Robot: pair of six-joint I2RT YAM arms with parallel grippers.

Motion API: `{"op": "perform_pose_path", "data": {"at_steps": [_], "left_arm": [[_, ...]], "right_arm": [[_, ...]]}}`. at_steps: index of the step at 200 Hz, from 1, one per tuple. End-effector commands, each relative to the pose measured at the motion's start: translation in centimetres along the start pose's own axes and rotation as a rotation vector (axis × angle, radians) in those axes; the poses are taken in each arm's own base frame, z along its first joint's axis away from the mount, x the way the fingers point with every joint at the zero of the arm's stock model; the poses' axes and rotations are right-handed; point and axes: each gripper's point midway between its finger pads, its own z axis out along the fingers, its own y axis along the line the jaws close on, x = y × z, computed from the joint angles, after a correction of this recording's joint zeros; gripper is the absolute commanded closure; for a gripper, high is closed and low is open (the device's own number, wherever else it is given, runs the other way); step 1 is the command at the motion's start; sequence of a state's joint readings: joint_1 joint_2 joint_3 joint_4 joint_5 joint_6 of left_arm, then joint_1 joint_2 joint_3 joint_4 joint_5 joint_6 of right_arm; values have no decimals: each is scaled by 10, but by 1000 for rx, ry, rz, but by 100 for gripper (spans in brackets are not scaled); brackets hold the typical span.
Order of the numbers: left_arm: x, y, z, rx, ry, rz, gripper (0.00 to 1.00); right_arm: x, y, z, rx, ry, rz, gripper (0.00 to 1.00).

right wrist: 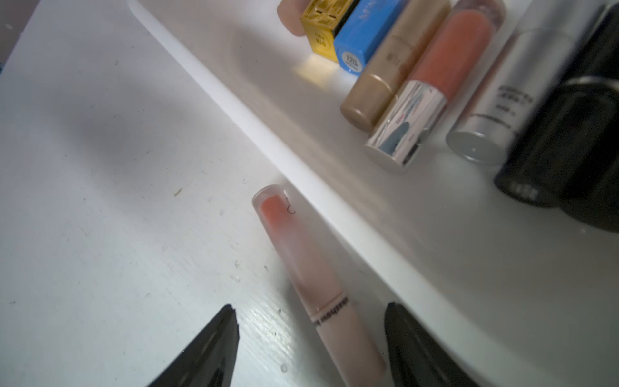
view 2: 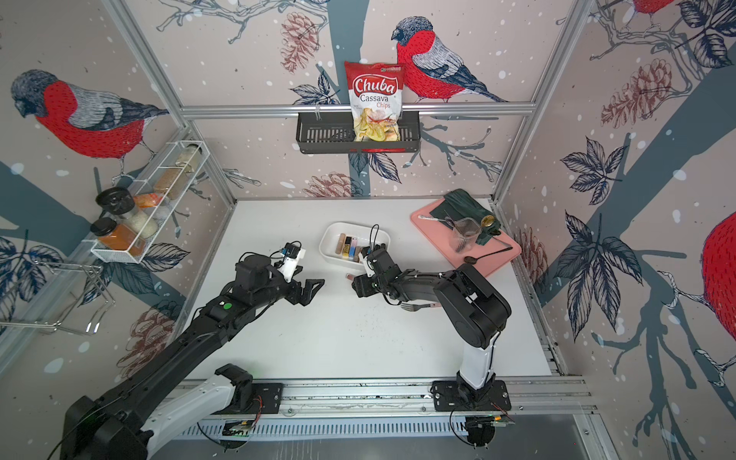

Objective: Put the lipstick into the storage box
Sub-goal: Pick up the lipstick at the center of the board.

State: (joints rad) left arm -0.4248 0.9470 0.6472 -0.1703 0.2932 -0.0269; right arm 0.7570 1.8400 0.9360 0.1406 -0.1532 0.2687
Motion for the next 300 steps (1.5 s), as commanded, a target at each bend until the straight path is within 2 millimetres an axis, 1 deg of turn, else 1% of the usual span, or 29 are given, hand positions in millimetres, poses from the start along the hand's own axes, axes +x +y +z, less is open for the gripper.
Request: {"op": "perform_pose_path", "data": {"at_steps": [1,53,80,105,119,128,152,172,196,242,273,300], "left_arm": [[-4,-2,0,16,-14,2,4],[-3,-3,2,22,-7,-3,4],[-2,-4,2,29,-5,-2,4],[-3,-5,2,33,-5,-2,4],[-3,-4,2,32,-6,-2,4],[-3,-5,2,33,-7,-1,4],[-2,-4,2,33,-4,-2,4],[-2,-4,3,34,-2,-3,4],[-1,-3,3,28,2,-7,4],[-2,-2,3,22,2,-9,4],[-4,1,2,2,4,-16,4],[-9,7,-1,-40,-6,-18,4]], "right_arm": [[8,-9,7,91,50,-59,27],[11,3,18,164,97,-166,31],[14,6,17,240,107,-228,38],[18,8,16,267,120,-262,43],[21,7,17,270,129,-263,48],[22,6,18,270,132,-262,53],[22,8,18,260,128,-259,70],[21,10,18,252,123,-254,71],[14,13,13,242,95,-246,75],[1,29,0,169,38,-212,76],[-18,42,-20,71,-27,-148,78],[-45,47,-46,-33,-104,-65,77]]}}
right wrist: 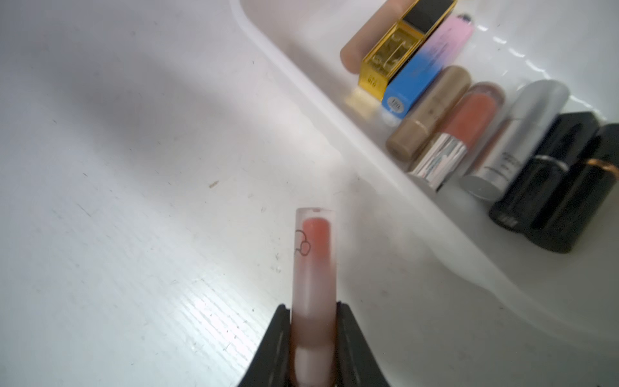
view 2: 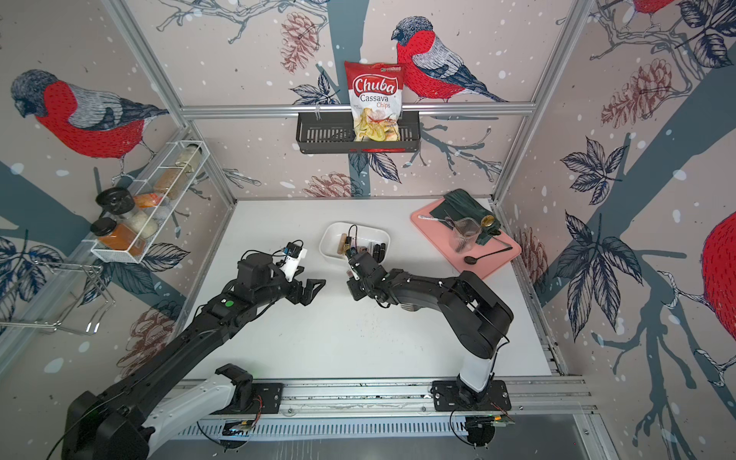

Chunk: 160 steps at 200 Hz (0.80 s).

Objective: Put the lipstick into the storage box
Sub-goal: Pick up the lipstick at the center of the board, then place the lipstick in the storage box.

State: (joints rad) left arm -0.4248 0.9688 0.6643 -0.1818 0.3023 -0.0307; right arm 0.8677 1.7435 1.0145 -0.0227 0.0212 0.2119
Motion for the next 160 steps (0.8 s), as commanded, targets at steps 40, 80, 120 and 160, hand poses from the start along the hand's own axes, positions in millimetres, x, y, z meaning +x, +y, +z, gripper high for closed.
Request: {"op": "perform_pose_path", "data": {"at_steps": [40,80,120,160], "left_arm": [[-13,15,-9,-101,-37,-7,4],[-14,24,-11,-154,-39,-13,4],[-14,29,-12,-183,-37,-11,3],[-14,29,-13,-187,-40,-8,3]], "right_arm": [[-73,-26,-46,-234,-201,271,74],[-101,-83,-30,-139,-204,415,70],[-106,-115,7,-113,-173,530,69],[-105,-120,22,-95,-161,549,67]]}}
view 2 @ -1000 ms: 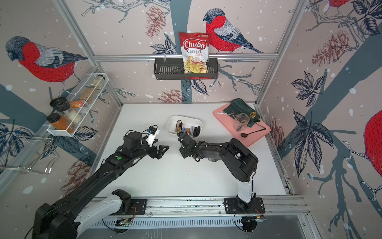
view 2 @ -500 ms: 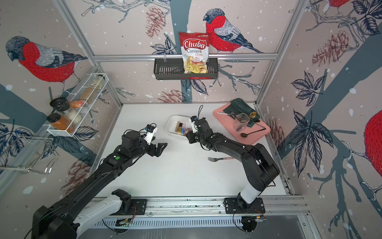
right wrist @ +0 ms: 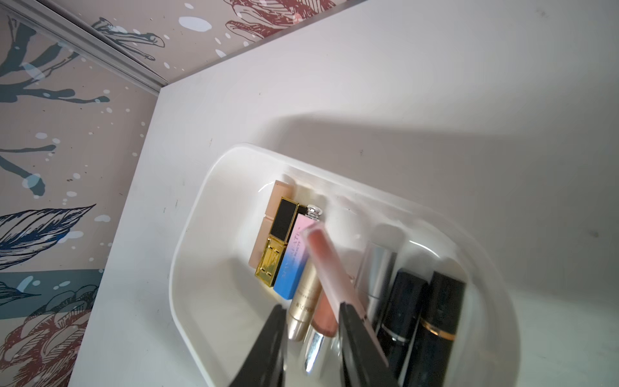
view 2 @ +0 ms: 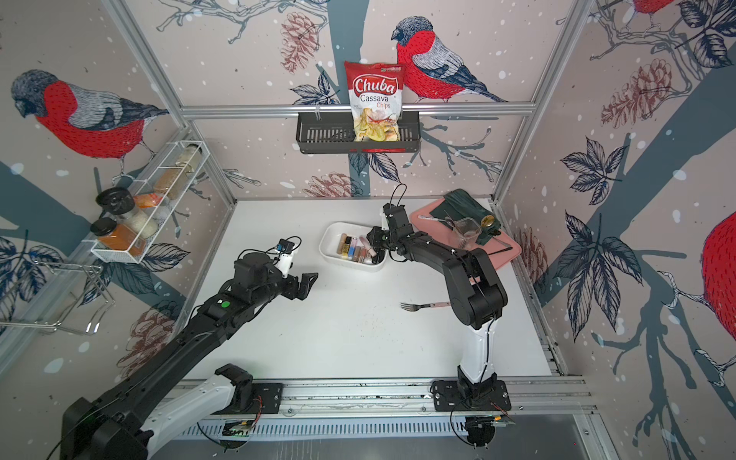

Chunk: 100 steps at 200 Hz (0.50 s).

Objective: Put the lipstick into the storage box
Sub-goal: Place the lipstick in the storage box.

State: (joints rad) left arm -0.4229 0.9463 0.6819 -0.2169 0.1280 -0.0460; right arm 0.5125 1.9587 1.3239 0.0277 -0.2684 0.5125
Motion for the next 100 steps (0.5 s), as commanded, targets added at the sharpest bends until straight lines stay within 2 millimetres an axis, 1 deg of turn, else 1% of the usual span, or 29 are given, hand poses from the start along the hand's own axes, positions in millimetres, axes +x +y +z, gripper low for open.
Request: {"op": "perform_pose_path", "data": {"at_steps": [1,28,59,86,100], "left_arm": [[-8,2,-2,-11,-28,5,3],[-8,1,-2,-9,-25,6,3],[-7,1,-2,-9,-26,6,3],[-9,1,-4,-11,-37,7,3],[-11,2,-6,-17,-48,7,3]], "right_arm": [[-2,3,1,-6,-11,25,67],[-1,7,-8,-15,-25,17,64],[-1,13,-24,-28,-41,7,60],[0,23,-43,-48,-60,-13,50],[-1,27,-57,-54,-76,-32,46]]}}
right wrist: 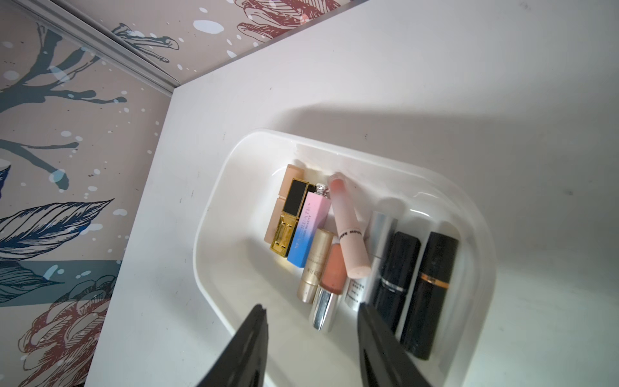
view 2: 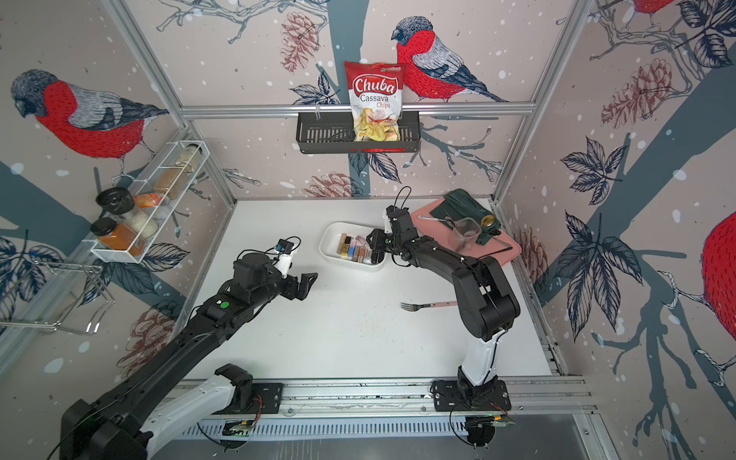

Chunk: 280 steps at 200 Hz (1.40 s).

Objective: Put the lipstick into the storage box
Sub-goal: Place the lipstick in the storage box, then reset both arms

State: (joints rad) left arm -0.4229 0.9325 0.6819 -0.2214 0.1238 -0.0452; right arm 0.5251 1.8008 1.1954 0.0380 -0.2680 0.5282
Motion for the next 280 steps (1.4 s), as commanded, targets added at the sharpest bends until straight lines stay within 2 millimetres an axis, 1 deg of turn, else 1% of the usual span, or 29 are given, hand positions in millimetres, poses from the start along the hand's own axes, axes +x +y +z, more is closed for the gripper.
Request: {"op": "perform_pose_path", "data": {"at_steps": [1,31,49,63,68,79,80,83,87,96,97,101,102,103,107,109,116,133,139,161,180,196,213,239,280], "left_arm": [[-10,2,-4,-13,-40,4,3],[-13,3,-7,-22,-60,1,3],[-14,4,-8,-26,-67,-2,3],[-15,4,-10,-29,-77,-2,3],[-17,4,-11,-31,-83,-2,3],[-18,5,-13,-40,-96,-4,3],[-19,6,-13,-42,-99,-4,3],[-19,6,-14,-46,-105,-5,3],[-20,7,-15,-51,-112,-5,3],[-20,9,-17,-62,-127,-4,3],[-20,9,-17,-62,-129,-4,3],[-20,10,-18,-68,-138,-3,3],[-20,11,-18,-71,-139,-3,3],[-20,11,-18,-72,-143,-3,3],[-20,12,-20,-78,-152,-3,3],[-20,12,-20,-81,-155,-3,3],[-19,14,-21,-90,-173,0,3],[-18,18,-26,-117,-221,9,3],[-17,20,-28,-130,-239,10,3],[-17,27,-39,-173,-327,19,3],[-17,31,-48,-202,-407,27,4],[-17,34,-54,-222,-460,27,4],[-18,37,-57,-238,-487,15,4],[-16,41,-53,-258,-469,3,4],[-11,47,-46,-283,-435,-12,4]], "right_arm": [[-10,13,-19,-29,-51,-33,45],[-17,16,-57,-17,-123,-84,38],[-26,15,-84,-12,-193,-117,32],[-33,10,-103,6,-251,-130,29],[-38,7,-113,16,-283,-132,27],[-44,2,-129,30,-335,-142,26],[-46,1,-133,29,-348,-147,25],[-46,0,-136,29,-356,-151,25],[-49,-2,-144,31,-386,-160,21],[-52,-6,-158,35,-440,-172,20],[-53,-6,-163,35,-459,-175,18],[-54,-9,-168,42,-478,-175,14],[-55,-10,-172,45,-495,-176,11],[-55,-11,-173,47,-501,-177,9],[-55,-13,-178,53,-522,-178,7],[-56,-15,-184,56,-546,-181,4],[-55,-20,-194,69,-588,-187,0],[-50,-27,-217,90,-685,-228,0],[-43,-34,-222,118,-712,-241,0],[-28,-46,-247,171,-861,-303,0],[-17,-55,-260,210,-925,-316,0],[-13,-61,-264,247,-935,-338,0],[-11,-71,-269,311,-947,-343,0],[-11,-88,-275,384,-953,-356,0],[-10,-130,-274,535,-925,-328,0]]}}
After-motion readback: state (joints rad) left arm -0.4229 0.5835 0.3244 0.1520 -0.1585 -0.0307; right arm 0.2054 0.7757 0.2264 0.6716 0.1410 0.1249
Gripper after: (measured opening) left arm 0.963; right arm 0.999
